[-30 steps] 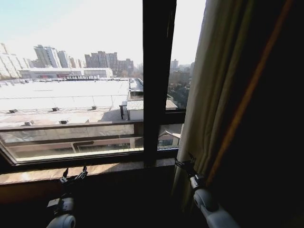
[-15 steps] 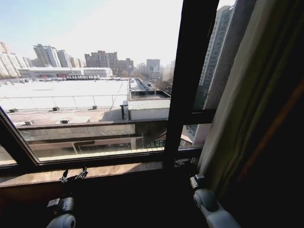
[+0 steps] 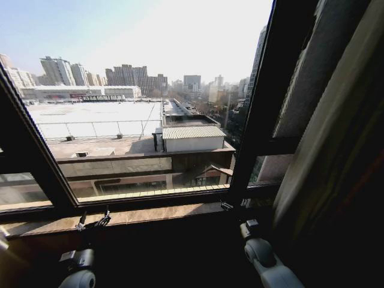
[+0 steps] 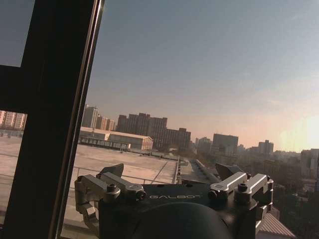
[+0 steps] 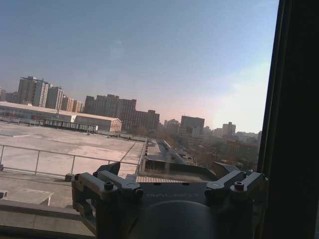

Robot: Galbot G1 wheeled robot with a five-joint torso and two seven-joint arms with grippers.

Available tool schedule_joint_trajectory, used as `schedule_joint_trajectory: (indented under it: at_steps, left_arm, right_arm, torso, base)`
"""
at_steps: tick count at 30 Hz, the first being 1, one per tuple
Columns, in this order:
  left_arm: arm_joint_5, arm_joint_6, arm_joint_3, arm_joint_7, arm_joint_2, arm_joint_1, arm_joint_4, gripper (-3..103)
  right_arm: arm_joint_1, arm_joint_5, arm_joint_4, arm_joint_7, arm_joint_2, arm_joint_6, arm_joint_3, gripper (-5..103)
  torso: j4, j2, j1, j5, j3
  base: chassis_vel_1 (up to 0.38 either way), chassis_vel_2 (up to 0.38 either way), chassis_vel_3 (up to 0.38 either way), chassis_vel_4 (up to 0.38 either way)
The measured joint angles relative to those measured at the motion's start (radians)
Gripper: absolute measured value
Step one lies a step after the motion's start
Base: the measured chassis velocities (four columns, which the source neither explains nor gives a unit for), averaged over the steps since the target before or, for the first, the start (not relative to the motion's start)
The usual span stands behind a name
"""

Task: Open the curtains by pulling them apart, changing their state from closed to fully open.

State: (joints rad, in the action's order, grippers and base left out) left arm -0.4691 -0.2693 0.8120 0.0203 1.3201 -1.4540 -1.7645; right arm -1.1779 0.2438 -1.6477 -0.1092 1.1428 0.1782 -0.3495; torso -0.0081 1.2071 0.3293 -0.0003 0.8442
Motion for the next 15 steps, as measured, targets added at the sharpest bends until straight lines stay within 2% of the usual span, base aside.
schedule_joint_trajectory:
  at_steps: [15]
  left_arm:
    - [0.0,0.0,0.0,0.0,0.0,0.0,0.0,100]
  right_arm:
    - [0.0,0.0,0.0,0.0,0.0,0.0,0.0,100]
  torso:
    - [0.0,0.0,0.0,-0.0001,0.0]
  base:
    - [0.348,0.353,-0.348,-0.36]
